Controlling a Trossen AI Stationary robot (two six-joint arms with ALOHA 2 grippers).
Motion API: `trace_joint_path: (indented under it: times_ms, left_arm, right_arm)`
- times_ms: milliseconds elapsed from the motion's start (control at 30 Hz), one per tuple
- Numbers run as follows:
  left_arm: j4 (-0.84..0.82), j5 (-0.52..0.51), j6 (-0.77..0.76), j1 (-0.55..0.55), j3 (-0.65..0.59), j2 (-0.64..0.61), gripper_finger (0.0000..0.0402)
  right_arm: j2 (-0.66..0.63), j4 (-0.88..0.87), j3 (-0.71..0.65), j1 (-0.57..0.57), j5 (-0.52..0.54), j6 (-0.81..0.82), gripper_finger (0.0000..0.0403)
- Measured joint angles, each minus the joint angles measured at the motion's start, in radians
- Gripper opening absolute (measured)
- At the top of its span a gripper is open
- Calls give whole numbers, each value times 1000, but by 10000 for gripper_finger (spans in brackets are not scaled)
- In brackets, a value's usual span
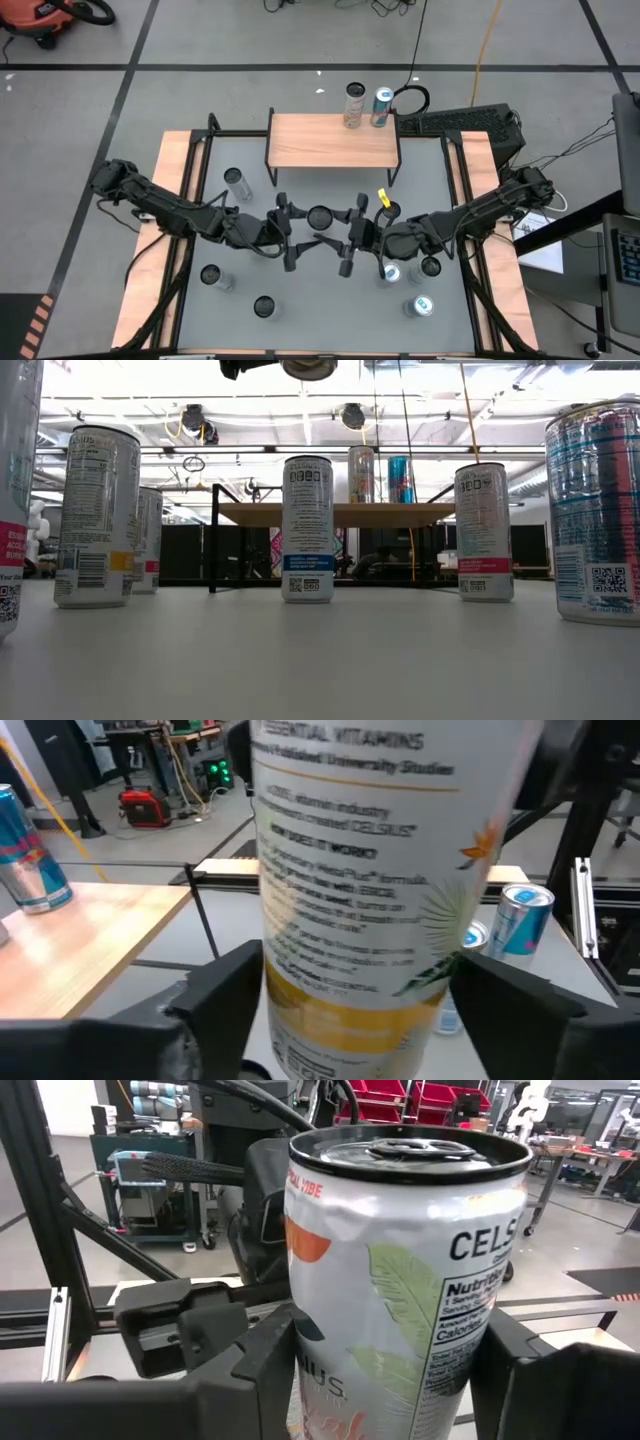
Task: Place canned beverage on shelf
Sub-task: Put the right white yellow soda can on the shelf aligned with the other white yellow soda can
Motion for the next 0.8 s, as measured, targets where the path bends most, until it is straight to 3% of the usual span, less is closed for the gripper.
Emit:
trace_joint_path:
  times_ms: [233,600,800]
  left_arm:
    - [-2,2,1,0,0,0,247]
    - [-8,-25,-2,0,1,0,244]
    - [-1,-37,-28,5,1,2,244]
  right_arm:
    - [0,1,0,0,4,20,177]
    - [1,33,1,25,85,52,240]
    - [0,82,2,84,251,9,269]
